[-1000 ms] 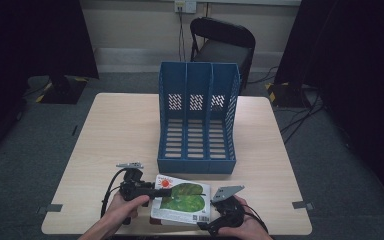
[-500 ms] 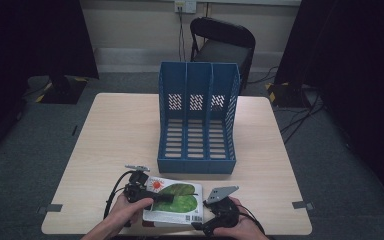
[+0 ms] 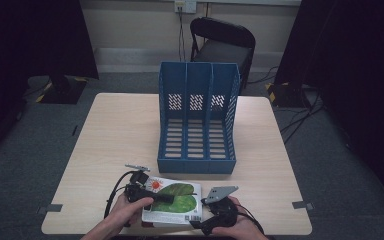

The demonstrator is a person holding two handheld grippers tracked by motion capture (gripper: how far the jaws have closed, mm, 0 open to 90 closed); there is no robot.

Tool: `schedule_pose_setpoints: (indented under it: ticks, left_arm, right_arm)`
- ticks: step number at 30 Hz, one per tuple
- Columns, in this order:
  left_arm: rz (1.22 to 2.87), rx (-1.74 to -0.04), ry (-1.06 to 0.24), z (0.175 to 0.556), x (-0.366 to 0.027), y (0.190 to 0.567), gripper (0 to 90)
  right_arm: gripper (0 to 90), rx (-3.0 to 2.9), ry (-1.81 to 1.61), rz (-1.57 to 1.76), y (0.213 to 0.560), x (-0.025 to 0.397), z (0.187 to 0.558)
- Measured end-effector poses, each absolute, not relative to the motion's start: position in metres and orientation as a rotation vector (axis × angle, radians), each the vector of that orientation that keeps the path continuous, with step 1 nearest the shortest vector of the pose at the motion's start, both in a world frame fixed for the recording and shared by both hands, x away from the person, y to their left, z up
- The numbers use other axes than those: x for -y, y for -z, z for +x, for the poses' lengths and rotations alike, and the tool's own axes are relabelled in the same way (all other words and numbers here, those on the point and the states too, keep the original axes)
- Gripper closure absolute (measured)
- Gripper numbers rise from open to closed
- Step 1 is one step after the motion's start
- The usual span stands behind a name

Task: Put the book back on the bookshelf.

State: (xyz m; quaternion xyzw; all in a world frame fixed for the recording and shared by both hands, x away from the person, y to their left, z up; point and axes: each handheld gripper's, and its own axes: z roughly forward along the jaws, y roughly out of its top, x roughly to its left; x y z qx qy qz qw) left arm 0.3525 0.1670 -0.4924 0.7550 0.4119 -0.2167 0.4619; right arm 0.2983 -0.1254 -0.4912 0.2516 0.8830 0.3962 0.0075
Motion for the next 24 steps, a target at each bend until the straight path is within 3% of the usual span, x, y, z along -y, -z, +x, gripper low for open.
schedule_pose_setpoints:
  ticks: [8,24]
  left_arm:
    - [1.917,-0.795,0.396,0.344,-0.161,0.474,67.5]
    - [1.976,-0.520,0.218,0.327,-0.152,0.461,70.4]
  right_arm:
    - [15.0,-2.786,-1.224,0.834,0.489,0.133,0.302]
    - [22.0,-2.610,-1.477,1.003,0.473,0.157,0.321]
